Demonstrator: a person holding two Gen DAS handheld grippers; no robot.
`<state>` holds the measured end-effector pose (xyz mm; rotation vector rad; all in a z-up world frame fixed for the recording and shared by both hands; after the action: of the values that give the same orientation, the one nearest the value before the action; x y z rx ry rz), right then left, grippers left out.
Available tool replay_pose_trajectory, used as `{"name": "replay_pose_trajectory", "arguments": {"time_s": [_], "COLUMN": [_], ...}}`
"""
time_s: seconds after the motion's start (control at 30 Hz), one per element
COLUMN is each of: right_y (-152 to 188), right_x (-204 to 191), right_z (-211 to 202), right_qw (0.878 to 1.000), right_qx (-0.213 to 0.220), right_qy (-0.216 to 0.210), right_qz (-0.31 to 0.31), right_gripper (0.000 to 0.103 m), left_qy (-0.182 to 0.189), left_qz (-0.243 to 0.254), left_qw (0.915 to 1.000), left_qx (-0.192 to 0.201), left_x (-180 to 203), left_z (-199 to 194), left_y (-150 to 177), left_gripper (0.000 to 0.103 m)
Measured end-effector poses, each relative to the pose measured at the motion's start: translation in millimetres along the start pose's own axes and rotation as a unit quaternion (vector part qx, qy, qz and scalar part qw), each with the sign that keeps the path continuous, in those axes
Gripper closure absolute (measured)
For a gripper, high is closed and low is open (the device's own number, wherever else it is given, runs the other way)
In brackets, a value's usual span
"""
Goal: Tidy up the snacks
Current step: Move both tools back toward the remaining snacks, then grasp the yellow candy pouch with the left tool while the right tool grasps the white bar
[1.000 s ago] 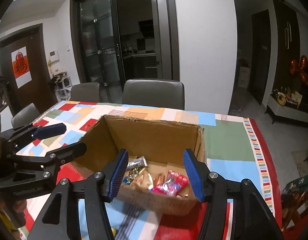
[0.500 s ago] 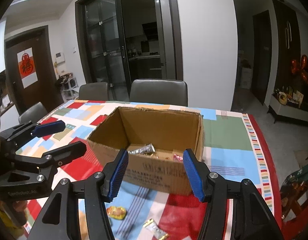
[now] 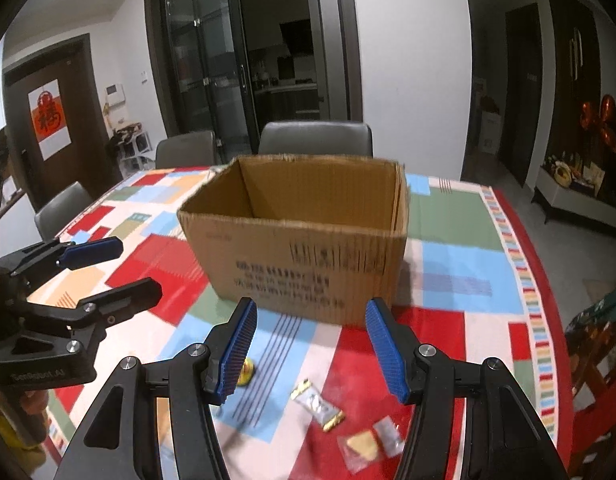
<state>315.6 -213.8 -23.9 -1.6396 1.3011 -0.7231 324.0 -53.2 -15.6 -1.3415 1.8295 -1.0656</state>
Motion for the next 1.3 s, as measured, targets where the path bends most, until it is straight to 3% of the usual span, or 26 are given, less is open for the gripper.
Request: {"name": "replay_pose_trajectory", "arguments": {"time_s": [0.67, 1.3], "right_y": [85.4, 108.8], "right_x": [7.2, 1.5], "right_z": [29.8, 64.7], "right_qw": [0.994, 0.986], "right_qx": [-0.106, -0.159], "right_qy": [-0.005, -0.021], "right_qz": [0.003, -0.033], "right_gripper": [0.045, 0.045], "left_qy": [0.031, 0.049], "left_qz": [-0.012, -0.021], "left_qw": [0.9949, 0.9885], "left_qx": [-0.095, -0.141], "left_x": [13.1, 12.7], "left_z": [42.1, 95.8], "left_y": [82.0, 108.1], "left_gripper": [0.030, 0.033]}}
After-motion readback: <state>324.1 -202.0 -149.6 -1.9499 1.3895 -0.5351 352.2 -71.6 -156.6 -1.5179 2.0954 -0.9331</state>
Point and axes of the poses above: each gripper's, at about its wrist camera, not at the fingertips, and z roughly the way its jaws point, x to its right, y to its underside, the point moved 3 cm from there along z, roughly the way its jaws point, and after that the axes turned 13 degrees about x, right-handed, at the moved point
